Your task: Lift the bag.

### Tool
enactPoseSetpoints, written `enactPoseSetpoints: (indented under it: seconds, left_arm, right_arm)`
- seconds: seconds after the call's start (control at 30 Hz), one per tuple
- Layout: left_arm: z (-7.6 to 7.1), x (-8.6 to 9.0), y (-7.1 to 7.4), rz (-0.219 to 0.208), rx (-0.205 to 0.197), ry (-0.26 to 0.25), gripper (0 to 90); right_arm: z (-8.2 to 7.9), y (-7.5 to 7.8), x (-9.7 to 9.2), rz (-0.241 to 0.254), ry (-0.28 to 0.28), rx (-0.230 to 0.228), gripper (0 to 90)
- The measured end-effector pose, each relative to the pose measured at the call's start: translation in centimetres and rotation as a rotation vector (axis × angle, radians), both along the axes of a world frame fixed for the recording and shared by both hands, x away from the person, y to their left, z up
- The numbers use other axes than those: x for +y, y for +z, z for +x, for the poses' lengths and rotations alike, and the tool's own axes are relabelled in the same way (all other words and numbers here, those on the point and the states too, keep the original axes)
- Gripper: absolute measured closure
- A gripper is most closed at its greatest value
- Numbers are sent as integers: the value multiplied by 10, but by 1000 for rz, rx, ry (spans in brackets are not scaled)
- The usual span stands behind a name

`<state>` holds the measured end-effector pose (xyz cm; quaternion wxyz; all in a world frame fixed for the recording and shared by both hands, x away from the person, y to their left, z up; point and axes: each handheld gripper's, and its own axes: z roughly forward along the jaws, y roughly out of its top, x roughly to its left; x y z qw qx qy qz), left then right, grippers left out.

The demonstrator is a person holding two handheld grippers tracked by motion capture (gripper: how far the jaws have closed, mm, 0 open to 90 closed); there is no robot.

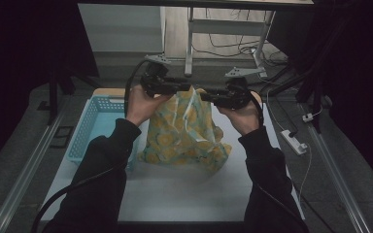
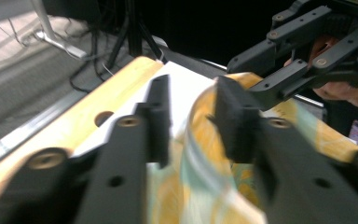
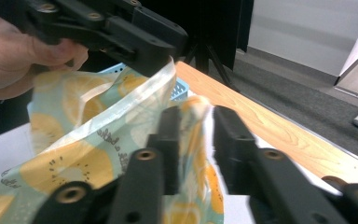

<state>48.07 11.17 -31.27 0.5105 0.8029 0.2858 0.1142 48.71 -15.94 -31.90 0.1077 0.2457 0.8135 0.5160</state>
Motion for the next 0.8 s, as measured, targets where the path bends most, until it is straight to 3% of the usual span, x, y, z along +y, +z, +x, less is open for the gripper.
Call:
enactPoseSetpoints:
  seconds: [0.1,0.2,0.4,0.47,0.8]
  left_arm:
    - [-9,9,0,1,-47,12,493]
    - [-19,19,0,-1,-63,22,392]
    - [-37,34,-9,15,-40,37,223]
    - [-41,38,-14,12,-16,40,178]
    - [-62,57,-46,32,53,70,80]
  right_arm:
    - [-3,0,-6,10,-15,-2,594]
    - [-6,0,-12,19,-27,0,524]
    - [-14,-6,-22,1,-58,-3,433]
    - [-16,-10,-24,-5,-64,-5,410]
    - [-29,-28,-26,-7,-59,1,294]
